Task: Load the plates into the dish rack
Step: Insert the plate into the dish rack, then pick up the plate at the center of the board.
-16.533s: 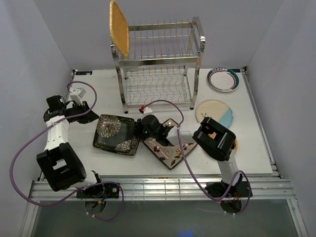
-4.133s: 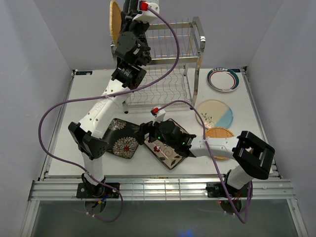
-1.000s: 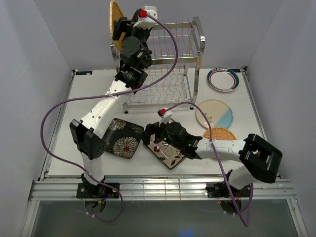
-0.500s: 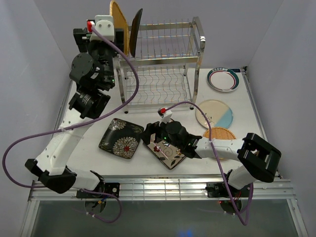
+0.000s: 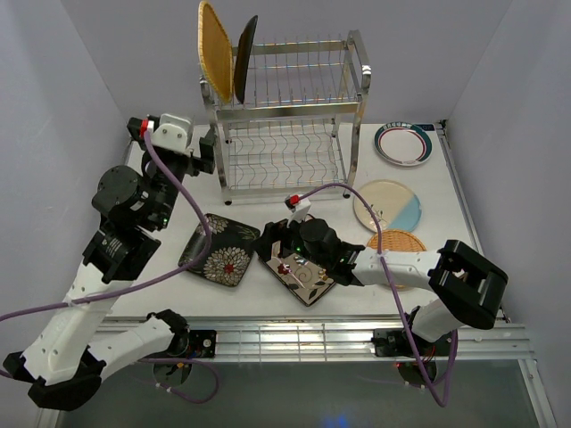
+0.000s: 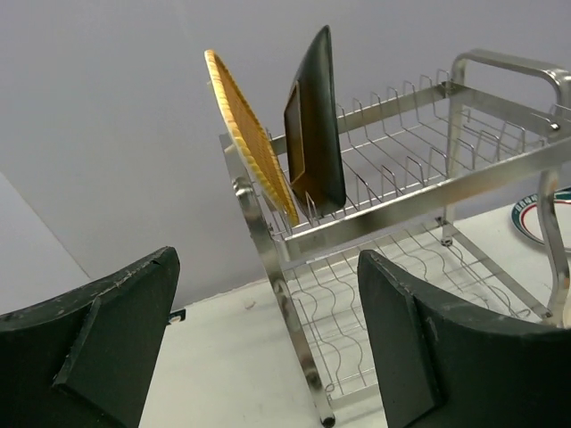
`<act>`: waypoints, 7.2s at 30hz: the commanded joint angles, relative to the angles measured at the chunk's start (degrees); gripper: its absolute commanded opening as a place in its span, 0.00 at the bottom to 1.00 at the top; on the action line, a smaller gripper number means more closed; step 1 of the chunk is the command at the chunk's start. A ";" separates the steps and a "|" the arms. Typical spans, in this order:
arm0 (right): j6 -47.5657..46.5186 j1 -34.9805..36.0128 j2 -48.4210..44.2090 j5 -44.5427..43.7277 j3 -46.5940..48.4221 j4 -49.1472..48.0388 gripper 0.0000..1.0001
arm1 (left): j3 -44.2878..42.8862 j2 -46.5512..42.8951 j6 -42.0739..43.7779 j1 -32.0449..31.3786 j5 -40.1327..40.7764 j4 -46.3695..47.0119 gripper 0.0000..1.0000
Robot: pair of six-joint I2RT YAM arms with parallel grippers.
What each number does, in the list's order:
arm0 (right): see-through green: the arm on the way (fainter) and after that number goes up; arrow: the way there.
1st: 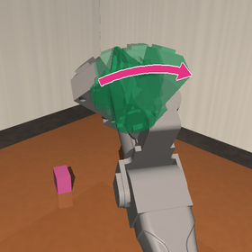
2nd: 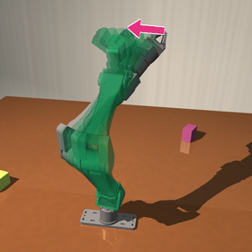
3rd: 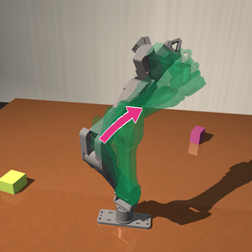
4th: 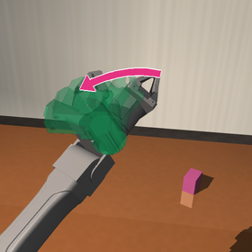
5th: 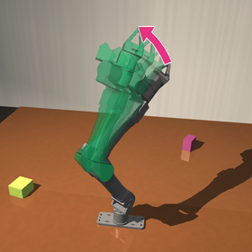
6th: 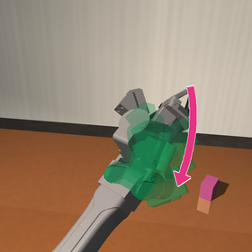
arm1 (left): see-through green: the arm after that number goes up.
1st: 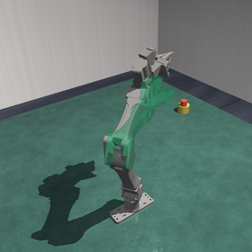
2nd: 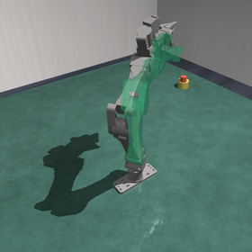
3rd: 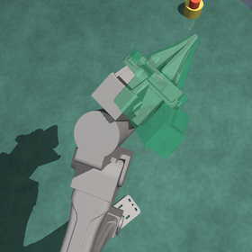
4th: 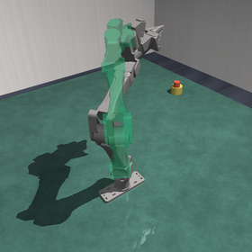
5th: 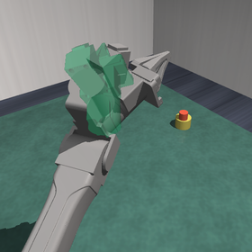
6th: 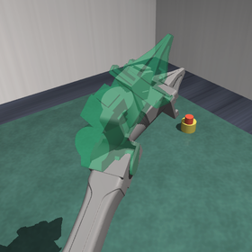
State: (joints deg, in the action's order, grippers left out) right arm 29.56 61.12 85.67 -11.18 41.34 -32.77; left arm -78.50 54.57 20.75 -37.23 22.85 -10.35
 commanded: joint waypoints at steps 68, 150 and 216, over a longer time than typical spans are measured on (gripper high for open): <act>2.34 -2.15 9.34 7.05 5.24 -5.02 0.89 | 25.33 35.43 10.89 59.47 -83.06 -25.34 0.98; 1.46 -2.32 5.82 6.61 2.25 -6.16 0.88 | 25.32 50.82 4.38 48.13 -65.04 -18.30 0.00; 9.90 -6.45 30.34 24.80 4.36 -41.83 0.70 | 35.79 13.73 10.80 62.37 -91.41 -18.74 0.00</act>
State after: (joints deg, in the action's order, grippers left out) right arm 38.37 55.05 114.87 10.83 45.93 -65.28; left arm -42.46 71.07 31.86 24.91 -60.75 -29.91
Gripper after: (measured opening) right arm 0.709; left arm 0.047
